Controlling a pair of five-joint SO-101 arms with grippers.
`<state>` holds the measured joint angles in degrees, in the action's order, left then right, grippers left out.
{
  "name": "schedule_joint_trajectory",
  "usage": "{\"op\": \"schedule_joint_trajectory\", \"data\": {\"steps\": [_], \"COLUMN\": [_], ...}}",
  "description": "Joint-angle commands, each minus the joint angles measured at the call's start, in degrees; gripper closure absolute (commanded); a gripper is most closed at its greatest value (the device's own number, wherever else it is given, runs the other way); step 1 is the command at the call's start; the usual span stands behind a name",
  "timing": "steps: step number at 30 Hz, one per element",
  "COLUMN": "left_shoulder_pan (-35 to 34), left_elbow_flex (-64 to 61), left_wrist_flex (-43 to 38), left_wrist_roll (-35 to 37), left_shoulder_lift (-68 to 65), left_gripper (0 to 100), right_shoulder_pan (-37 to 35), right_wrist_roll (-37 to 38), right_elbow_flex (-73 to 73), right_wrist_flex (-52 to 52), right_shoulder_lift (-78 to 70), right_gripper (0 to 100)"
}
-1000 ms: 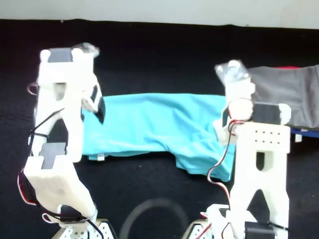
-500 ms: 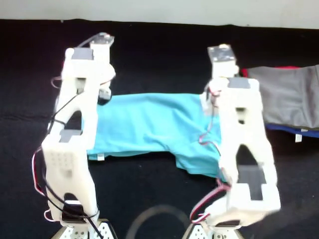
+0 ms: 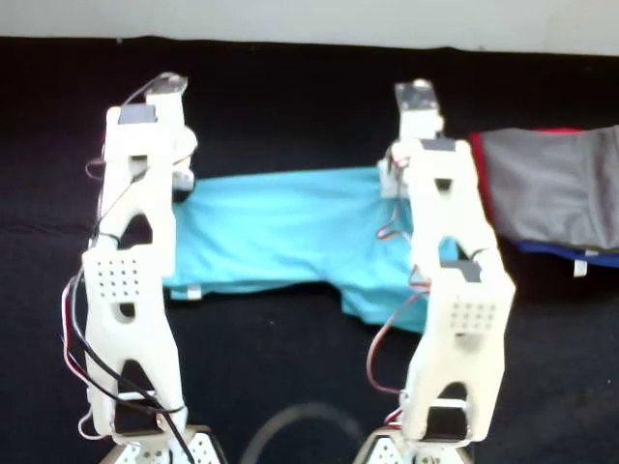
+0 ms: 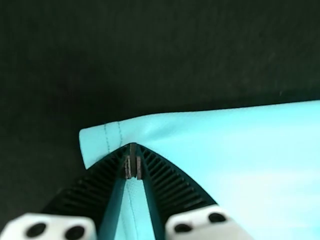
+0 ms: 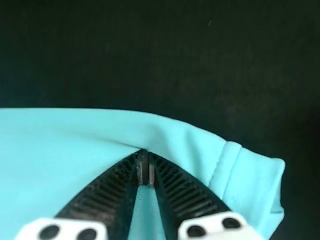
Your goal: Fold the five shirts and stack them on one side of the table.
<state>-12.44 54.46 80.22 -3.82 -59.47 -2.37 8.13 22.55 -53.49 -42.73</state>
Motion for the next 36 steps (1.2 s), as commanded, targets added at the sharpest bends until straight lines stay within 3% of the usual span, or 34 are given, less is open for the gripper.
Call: {"op": "schedule_joint_trajectory", "data": {"steps": [1,12,18,22,30,36], "left_shoulder_pan": [-1.1,1.2,3.5,4.4,5.1,6.5], "left_elbow_flex": [10.1,37.2,38.1,30.6,-5.1,-28.8], "left_wrist_flex": [-0.5,20.0,21.5,21.6,21.5,9.6], "left_wrist_roll": [0.3,0.4,0.6,0.7,4.4,4.6], "left_shoulder_lift": [-5.1,-8.3,-4.9,3.4,28.3,35.6], "left_gripper": [99,99,99,99,99,99], "right_shoulder_pan": [3.4,3.1,3.0,3.0,5.9,5.3], "right_wrist_roll": [-0.5,-0.4,-0.5,-0.4,-0.4,-0.4], "right_elbow_flex": [10.0,28.8,39.2,48.3,50.2,27.4], "right_wrist_flex": [0.7,-26.8,-40.2,-47.5,-47.8,-47.6], "right_shoulder_lift": [-2.9,1.1,4.0,5.9,13.4,30.3], "right_gripper": [97.4,97.5,97.5,97.5,97.5,97.6]}}
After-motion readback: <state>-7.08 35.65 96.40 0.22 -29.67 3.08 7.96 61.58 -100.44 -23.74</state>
